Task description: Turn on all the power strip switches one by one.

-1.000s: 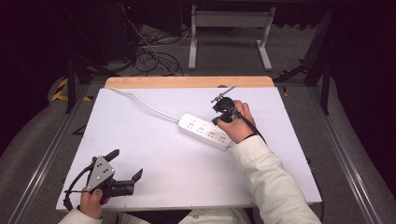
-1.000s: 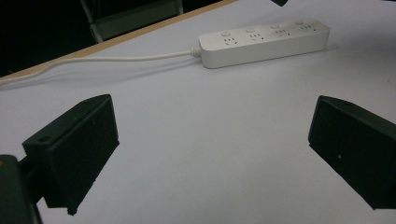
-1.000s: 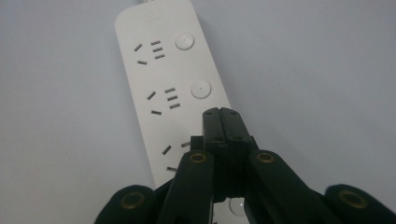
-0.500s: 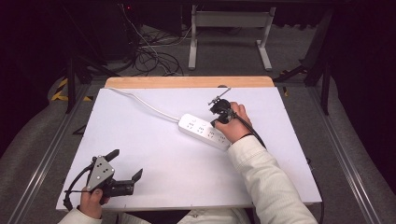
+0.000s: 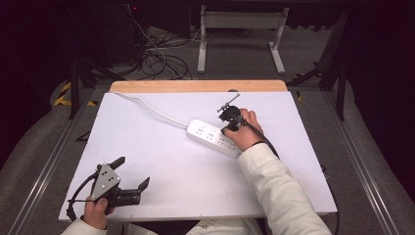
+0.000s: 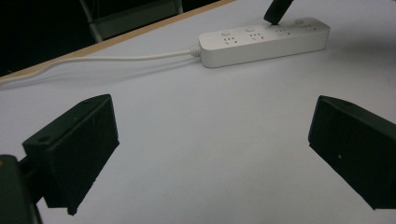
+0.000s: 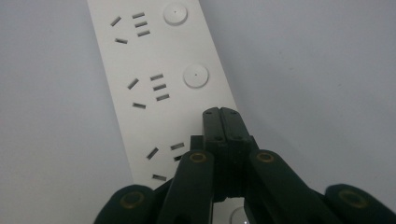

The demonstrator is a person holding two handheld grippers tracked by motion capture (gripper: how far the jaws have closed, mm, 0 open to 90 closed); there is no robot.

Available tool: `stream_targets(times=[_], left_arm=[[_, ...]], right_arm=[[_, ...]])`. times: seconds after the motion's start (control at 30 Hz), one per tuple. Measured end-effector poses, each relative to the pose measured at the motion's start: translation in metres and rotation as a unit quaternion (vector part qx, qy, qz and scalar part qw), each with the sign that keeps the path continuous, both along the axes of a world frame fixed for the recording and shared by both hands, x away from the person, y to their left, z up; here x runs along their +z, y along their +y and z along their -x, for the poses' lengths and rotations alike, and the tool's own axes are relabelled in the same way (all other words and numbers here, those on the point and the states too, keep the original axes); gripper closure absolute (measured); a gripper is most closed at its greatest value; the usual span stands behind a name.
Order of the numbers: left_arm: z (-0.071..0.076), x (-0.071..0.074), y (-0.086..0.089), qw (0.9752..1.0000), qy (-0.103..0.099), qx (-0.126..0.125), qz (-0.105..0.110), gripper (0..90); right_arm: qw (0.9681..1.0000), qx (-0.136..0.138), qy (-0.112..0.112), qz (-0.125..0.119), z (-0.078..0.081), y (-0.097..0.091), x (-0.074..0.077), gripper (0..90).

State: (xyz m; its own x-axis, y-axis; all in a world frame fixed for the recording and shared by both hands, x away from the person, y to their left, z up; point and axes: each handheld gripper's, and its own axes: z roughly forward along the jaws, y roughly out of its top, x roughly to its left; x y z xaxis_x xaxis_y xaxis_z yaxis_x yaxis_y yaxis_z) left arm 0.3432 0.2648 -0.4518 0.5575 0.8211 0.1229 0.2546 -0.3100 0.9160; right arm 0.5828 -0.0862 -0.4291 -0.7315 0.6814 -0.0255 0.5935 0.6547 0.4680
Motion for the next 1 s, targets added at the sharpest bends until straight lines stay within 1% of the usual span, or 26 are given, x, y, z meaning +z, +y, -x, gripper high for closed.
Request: stream_targets(times=[0.2, 0.43, 0.57, 0.67, 0.73, 0.8, 0.87, 0.97, 1.0], left_arm=[[0.0002, 0.0, -0.0002, 1.0, -0.001, 0.0, 0.0, 2.0], [0.0004, 0.0, -0.0004, 1.0, -0.001, 0.0, -0.001, 2.0], [0.0004, 0.0002, -0.0001, 1.0, -0.002, 0.0, -0.003, 2.0], [0.0004, 0.0001, -0.0003, 1.0, -0.002, 0.0, -0.002, 1.9], [0.0007, 0.0001, -0.0005, 1.0, -0.001, 0.0, -0.001, 2.0], [0.0009, 0.0, -0.0011, 1.0, 0.001, 0.0, 0.002, 2.0], [0.0009, -0.0002, -0.0015, 1.0, 0.0, 0.0, 0.002, 2.0], [0.0009, -0.0003, -0.0016, 1.0, 0.0, 0.001, 0.002, 1.9], [0.0007, 0.0, -0.0009, 1.0, -0.001, 0.0, -0.002, 1.9]], right_arm=[[1.0, 0.001, -0.001, 0.007, 0.001, 0.0021, -0.0001, 90.0], [1.0, -0.003, 0.0, 0.008, 0.0008, 0.0023, -0.0012, 90.0], [0.9999, -0.009, 0.009, 0.005, -0.0007, 0.0015, -0.0016, 90.0], [0.9997, -0.01, 0.022, 0.002, -0.0019, -0.0003, -0.0015, 90.0], [0.9997, -0.01, 0.023, 0.0, -0.002, -0.0006, -0.0015, 90.0], [0.9997, -0.013, 0.02, 0.006, -0.0009, 0.0009, -0.0014, 90.0], [0.9997, -0.013, 0.019, 0.007, -0.0008, 0.0011, -0.0015, 90.0], [0.9996, -0.014, 0.026, 0.001, -0.0019, -0.0002, -0.0018, 90.0], [0.9995, -0.014, 0.027, -0.001, -0.0025, -0.0006, -0.0019, 90.0]])
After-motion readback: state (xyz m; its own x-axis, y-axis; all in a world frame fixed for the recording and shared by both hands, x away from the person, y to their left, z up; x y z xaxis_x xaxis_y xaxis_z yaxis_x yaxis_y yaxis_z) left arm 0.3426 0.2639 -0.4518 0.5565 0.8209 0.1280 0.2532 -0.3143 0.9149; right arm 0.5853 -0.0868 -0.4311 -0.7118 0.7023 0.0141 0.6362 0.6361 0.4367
